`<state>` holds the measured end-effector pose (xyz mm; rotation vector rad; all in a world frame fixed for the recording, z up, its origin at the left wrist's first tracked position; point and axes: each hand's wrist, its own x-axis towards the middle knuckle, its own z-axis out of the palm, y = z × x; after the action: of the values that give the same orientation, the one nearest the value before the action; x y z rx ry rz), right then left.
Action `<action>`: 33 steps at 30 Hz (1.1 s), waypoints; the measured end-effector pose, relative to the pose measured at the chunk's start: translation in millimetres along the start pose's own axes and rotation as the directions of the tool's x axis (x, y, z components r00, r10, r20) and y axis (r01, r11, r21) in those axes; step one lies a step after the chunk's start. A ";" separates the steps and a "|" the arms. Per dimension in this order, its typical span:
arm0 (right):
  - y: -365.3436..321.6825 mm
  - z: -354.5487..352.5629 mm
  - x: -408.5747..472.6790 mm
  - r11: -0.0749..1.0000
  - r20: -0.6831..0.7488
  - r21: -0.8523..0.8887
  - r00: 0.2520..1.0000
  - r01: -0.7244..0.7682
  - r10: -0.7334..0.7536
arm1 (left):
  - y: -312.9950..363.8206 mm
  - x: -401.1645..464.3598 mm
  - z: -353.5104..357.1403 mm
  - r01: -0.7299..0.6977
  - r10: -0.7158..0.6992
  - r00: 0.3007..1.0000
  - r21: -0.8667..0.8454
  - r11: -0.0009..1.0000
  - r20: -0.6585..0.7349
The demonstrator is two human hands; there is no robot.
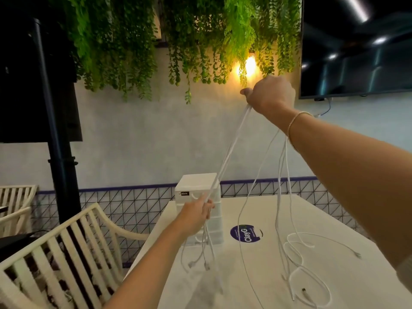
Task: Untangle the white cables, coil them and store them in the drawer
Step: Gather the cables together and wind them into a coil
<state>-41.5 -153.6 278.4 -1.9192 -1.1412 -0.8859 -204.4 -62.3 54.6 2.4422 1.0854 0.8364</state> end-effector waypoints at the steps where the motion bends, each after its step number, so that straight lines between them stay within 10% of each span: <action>1: -0.3 1.5 0.0 1.000 0.005 0.010 1.000 -0.006 0.006 | -8.8 -2.8 4.8 0.023 -0.023 1.000 -0.013 1.000 0.010; 13: -3.4 -5.1 4.6 0.998 -0.032 0.056 0.999 -0.035 0.036 | -87.9 -31.2 31.4 0.238 -0.266 0.889 0.120 0.964 0.374; 16: -7.1 0.0 3.4 1.000 -0.029 0.014 0.999 0.025 -0.024 | -51.6 -11.0 -15.9 0.199 -0.123 0.872 -0.113 0.974 0.474; 22: -26.5 14.6 -2.1 0.995 -0.019 0.022 0.995 0.098 -0.097 | 110.4 49.6 -118.8 -0.118 0.041 0.991 -0.659 0.743 -0.130; 33: -21.8 10.0 -10.8 0.884 -0.017 0.450 0.991 0.129 -0.136 | 171.6 72.2 -123.9 -0.089 -0.009 0.976 -0.437 0.895 -0.216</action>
<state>-63.5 -142.0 269.4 -1.4821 -1.3641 -0.6063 -149.0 -111.0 265.7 2.0284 0.7982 1.2321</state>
